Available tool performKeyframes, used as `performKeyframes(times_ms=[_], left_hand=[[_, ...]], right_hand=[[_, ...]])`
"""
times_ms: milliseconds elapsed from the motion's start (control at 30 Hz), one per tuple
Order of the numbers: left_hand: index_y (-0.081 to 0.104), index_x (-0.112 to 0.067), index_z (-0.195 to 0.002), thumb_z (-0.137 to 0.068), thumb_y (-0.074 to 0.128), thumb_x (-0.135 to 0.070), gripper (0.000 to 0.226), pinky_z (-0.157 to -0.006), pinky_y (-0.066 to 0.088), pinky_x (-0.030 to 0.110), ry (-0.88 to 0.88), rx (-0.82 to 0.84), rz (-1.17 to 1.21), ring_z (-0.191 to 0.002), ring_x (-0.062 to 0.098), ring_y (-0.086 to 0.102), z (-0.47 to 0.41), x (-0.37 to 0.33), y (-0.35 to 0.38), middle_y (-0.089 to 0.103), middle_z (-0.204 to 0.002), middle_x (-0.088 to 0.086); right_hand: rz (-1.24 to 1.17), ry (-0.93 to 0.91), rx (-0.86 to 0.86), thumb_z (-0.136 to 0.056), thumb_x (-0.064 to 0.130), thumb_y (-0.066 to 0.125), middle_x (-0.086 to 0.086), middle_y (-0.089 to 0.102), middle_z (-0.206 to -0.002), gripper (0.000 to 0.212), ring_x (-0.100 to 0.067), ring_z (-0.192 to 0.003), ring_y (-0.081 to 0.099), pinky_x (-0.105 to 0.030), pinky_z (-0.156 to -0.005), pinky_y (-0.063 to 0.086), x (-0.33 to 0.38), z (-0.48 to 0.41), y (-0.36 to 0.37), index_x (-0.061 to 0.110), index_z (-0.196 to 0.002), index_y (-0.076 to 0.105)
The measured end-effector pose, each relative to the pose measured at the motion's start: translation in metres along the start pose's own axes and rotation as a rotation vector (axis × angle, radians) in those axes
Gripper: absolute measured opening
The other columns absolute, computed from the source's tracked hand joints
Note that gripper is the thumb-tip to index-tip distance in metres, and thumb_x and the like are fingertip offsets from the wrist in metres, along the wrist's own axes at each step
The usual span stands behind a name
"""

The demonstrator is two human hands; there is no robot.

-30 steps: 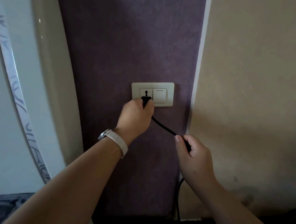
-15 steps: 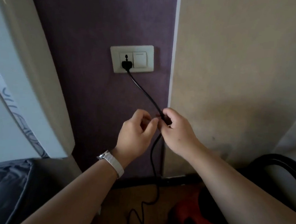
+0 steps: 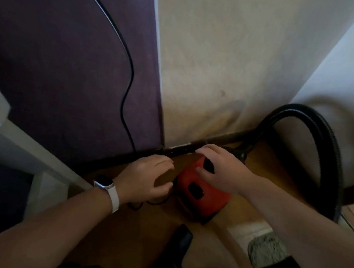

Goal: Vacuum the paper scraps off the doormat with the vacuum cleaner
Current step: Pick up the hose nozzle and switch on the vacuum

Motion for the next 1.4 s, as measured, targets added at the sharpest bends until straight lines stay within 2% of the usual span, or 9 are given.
performKeyframes(times_ms=[167, 267, 367, 467, 733, 900, 1000, 1200, 1400], left_hand=[[0.062, -0.017, -0.126, -0.091, 0.058, -0.047, 0.047, -0.1, 0.045, 0.032, 0.007, 0.184, 0.025, -0.122, 0.017, 0.053, 0.001, -0.003, 0.055, 0.059, -0.133, 0.001], [0.06, -0.018, -0.126, -0.091, 0.058, -0.047, 0.046, -0.096, 0.049, 0.036, 0.069, 0.276, -0.003, -0.119, 0.019, 0.055, 0.001, -0.014, 0.09, 0.059, -0.132, 0.001], [0.058, -0.019, -0.123, -0.092, 0.055, -0.049, 0.043, -0.09, 0.051, 0.039, 0.11, 0.374, 0.003, -0.111, 0.02, 0.057, -0.004, -0.025, 0.127, 0.059, -0.126, 0.0], [0.054, -0.019, -0.129, -0.093, 0.055, -0.047, 0.046, -0.088, 0.05, 0.041, 0.132, 0.442, 0.012, -0.109, 0.02, 0.056, -0.013, -0.041, 0.161, 0.058, -0.126, 0.0], [0.043, -0.019, -0.144, -0.096, 0.051, -0.05, 0.057, -0.098, 0.04, 0.029, 0.189, 0.553, 0.1, -0.126, 0.016, 0.047, -0.008, -0.076, 0.226, 0.047, -0.143, -0.004], [0.047, -0.02, -0.138, -0.097, 0.052, -0.048, 0.05, -0.095, 0.046, 0.038, 0.073, 0.567, 0.124, -0.119, 0.017, 0.05, -0.016, -0.062, 0.234, 0.052, -0.132, -0.003], [0.05, -0.02, -0.135, -0.096, 0.054, -0.048, 0.048, -0.095, 0.047, 0.039, 0.032, 0.595, 0.149, -0.118, 0.016, 0.051, -0.015, -0.059, 0.242, 0.054, -0.129, -0.003], [0.051, -0.023, -0.134, -0.096, 0.052, -0.051, 0.047, -0.091, 0.049, 0.038, 0.07, 0.678, 0.177, -0.113, 0.014, 0.054, -0.02, -0.077, 0.259, 0.055, -0.126, -0.006], [0.042, -0.027, -0.139, -0.091, 0.057, -0.059, 0.059, -0.09, 0.053, 0.041, -0.001, 0.824, 0.426, -0.11, 0.013, 0.058, -0.045, -0.131, 0.285, 0.055, -0.128, -0.008]], right_hand=[[0.079, -0.015, 0.127, -0.096, 0.048, 0.053, -0.002, 0.045, -0.144, 0.057, -0.022, -0.128, 0.048, -0.034, -0.105, 0.043, -0.025, 0.025, 0.046, 0.02, -0.145, 0.044], [0.162, -0.032, 0.251, -0.094, 0.049, 0.054, -0.001, 0.052, -0.133, 0.055, -0.024, -0.117, 0.056, -0.038, -0.093, 0.049, -0.033, 0.045, 0.077, 0.023, -0.142, 0.046], [0.208, -0.053, 0.417, -0.091, 0.05, 0.057, -0.001, 0.058, -0.125, 0.053, -0.026, -0.113, 0.059, -0.04, -0.089, 0.05, -0.044, 0.074, 0.117, 0.026, -0.136, 0.048], [0.265, -0.001, 0.665, -0.091, 0.055, 0.054, -0.001, 0.054, -0.135, 0.058, -0.026, -0.12, 0.055, -0.037, -0.092, 0.048, -0.07, 0.105, 0.164, 0.027, -0.14, 0.043], [0.388, 0.017, 1.086, -0.083, 0.061, 0.066, -0.008, 0.047, -0.134, 0.08, -0.033, -0.118, 0.054, -0.043, -0.089, 0.051, -0.142, 0.202, 0.244, 0.023, -0.145, 0.033], [0.439, 0.088, 1.01, -0.092, 0.027, 0.059, -0.008, 0.056, -0.119, 0.045, -0.028, -0.097, 0.061, -0.037, -0.072, 0.055, -0.169, 0.215, 0.264, 0.022, -0.134, 0.042], [0.447, 0.065, 0.991, -0.088, 0.03, 0.064, -0.005, 0.058, -0.107, 0.046, -0.023, -0.083, 0.06, -0.031, -0.058, 0.048, -0.168, 0.202, 0.26, 0.02, -0.129, 0.046], [0.481, -0.07, 0.83, -0.087, 0.03, 0.064, 0.001, 0.057, -0.09, 0.035, -0.022, -0.071, 0.056, -0.032, -0.061, 0.051, -0.154, 0.162, 0.216, 0.019, -0.118, 0.054], [0.459, -0.082, 0.707, -0.086, 0.04, 0.064, 0.004, 0.056, -0.098, 0.035, -0.023, -0.086, 0.061, -0.039, -0.072, 0.055, -0.177, 0.141, 0.15, 0.025, -0.116, 0.053]])
Point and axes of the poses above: each hand's wrist, its own z-axis away from the middle knuckle, its own y-axis out of the palm, x = y × z, the point moved 9 cm from there along -z, towards the middle knuckle
